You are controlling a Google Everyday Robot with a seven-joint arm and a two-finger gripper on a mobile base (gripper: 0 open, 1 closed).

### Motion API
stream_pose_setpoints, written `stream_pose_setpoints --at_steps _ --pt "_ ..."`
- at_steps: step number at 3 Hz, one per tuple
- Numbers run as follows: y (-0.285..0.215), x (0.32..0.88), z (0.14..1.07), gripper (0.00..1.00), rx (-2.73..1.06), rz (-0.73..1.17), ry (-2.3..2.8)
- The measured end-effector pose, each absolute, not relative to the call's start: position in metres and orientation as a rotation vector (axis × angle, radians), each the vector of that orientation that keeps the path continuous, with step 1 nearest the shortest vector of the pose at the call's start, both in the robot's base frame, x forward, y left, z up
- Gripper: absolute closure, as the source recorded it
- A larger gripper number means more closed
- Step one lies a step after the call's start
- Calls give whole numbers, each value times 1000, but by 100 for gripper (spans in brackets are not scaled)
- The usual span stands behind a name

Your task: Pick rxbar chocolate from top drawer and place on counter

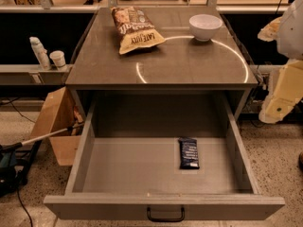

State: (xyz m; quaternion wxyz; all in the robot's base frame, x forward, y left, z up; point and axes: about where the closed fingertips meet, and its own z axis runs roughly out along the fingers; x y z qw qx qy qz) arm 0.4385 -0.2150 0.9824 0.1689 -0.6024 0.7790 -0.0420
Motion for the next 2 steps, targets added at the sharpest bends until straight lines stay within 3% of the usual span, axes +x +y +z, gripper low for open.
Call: stream_pose_setpoints --at_steps 2 --pt "-215 442 986 0 -1570 -173 2320"
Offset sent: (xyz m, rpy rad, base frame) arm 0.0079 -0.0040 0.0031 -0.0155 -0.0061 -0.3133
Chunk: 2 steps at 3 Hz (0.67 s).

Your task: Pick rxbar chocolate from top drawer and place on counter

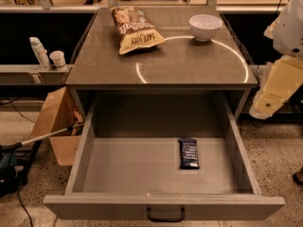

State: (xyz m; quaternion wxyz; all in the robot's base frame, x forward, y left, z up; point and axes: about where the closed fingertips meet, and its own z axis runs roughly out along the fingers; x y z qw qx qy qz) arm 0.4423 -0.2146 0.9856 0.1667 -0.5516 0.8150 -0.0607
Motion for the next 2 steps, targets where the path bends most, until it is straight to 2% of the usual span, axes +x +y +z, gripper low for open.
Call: stream_pose_setpoints --at_steps 2 --pt "-211 442 986 0 -1283 -202 2510"
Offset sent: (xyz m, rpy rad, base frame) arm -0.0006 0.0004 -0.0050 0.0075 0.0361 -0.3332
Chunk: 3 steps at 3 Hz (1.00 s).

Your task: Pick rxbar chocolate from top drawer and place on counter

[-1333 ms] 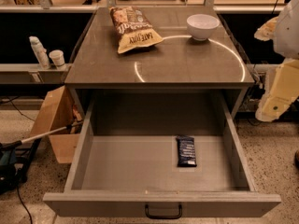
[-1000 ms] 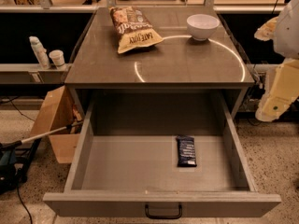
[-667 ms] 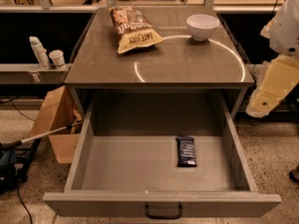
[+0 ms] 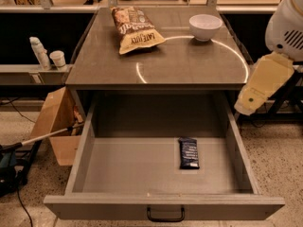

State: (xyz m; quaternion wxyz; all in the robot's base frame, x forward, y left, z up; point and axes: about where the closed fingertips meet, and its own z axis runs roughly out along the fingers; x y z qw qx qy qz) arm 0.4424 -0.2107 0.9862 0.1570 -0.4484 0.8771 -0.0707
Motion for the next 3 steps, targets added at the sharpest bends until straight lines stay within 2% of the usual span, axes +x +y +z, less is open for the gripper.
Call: stream_pose_setpoints --at_steps 1,3 --pt "-211 443 986 0 -1283 -201 2510" --pt "-193 454 976 0 -1284 -44 2502"
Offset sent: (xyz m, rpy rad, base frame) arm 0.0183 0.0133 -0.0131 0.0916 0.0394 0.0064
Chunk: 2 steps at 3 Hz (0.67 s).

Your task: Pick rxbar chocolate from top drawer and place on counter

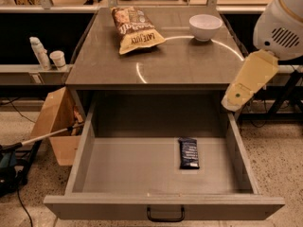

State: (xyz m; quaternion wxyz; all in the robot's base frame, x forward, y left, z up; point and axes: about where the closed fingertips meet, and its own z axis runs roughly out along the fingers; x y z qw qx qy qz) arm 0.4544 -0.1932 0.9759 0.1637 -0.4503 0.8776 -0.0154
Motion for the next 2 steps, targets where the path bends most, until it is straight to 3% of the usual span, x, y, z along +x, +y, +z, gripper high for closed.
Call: stream_pose_setpoints --at_steps 2 --pt "-180 465 949 0 -1087 -39 2718"
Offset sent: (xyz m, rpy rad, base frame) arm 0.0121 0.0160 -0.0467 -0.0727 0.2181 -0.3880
